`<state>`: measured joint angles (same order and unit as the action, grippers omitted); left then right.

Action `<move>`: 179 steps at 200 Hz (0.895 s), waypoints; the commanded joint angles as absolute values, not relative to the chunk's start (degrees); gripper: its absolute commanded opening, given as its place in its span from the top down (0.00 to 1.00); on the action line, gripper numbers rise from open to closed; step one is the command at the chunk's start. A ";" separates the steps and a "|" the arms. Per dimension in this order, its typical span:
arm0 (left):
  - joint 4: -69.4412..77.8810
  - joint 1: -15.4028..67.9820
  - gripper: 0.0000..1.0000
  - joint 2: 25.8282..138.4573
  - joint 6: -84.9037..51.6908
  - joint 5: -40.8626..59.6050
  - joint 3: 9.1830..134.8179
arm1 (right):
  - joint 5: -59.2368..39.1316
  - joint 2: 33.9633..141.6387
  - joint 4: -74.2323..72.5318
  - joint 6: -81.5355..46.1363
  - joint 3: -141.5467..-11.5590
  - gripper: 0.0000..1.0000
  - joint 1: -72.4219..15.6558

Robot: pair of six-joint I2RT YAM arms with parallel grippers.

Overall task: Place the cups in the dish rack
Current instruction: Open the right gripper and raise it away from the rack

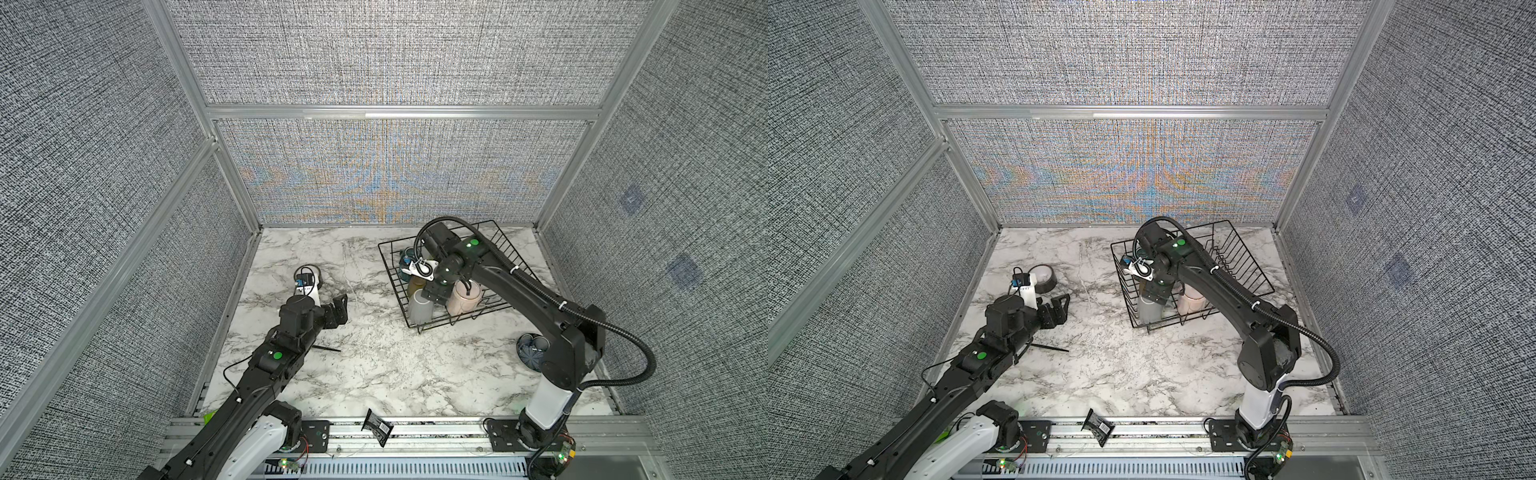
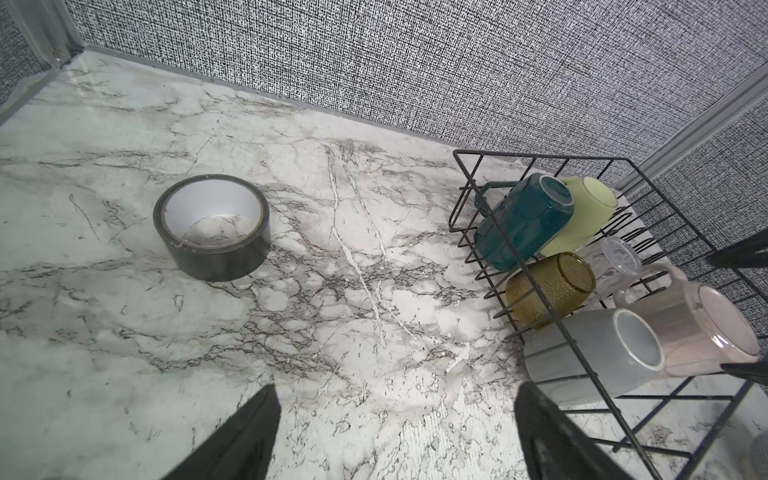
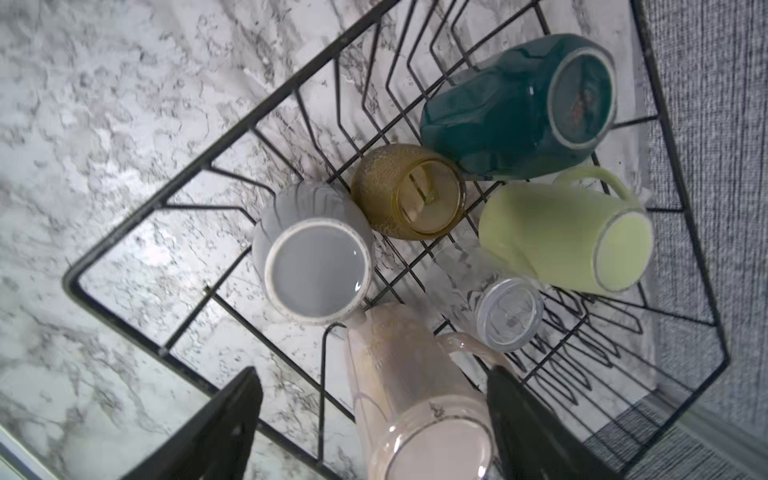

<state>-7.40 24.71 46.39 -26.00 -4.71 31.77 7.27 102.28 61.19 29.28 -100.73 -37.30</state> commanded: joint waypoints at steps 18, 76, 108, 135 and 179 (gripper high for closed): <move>-9.06 24.78 0.10 49.28 -26.29 -8.99 34.56 | 18.02 105.89 62.23 -2.78 -104.44 0.15 -41.18; -7.83 24.78 0.10 52.64 -26.52 -8.26 35.33 | 16.68 105.47 57.97 -12.25 -95.31 0.15 -43.30; -6.34 24.76 0.10 53.51 -26.90 -7.41 34.87 | 16.04 106.57 57.74 -13.88 -95.80 0.14 -44.38; -6.25 24.73 0.10 53.88 -27.32 -7.29 35.00 | 15.45 107.57 58.04 -13.36 -97.63 0.12 -44.43; -6.44 24.70 0.10 54.18 -26.89 -7.49 35.77 | 23.24 111.06 56.55 -12.78 -98.31 0.08 -44.39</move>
<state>-7.73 24.71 54.22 -27.03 -7.49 35.14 18.15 109.27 56.73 -12.25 -97.27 -44.42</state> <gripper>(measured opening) 0.900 0.918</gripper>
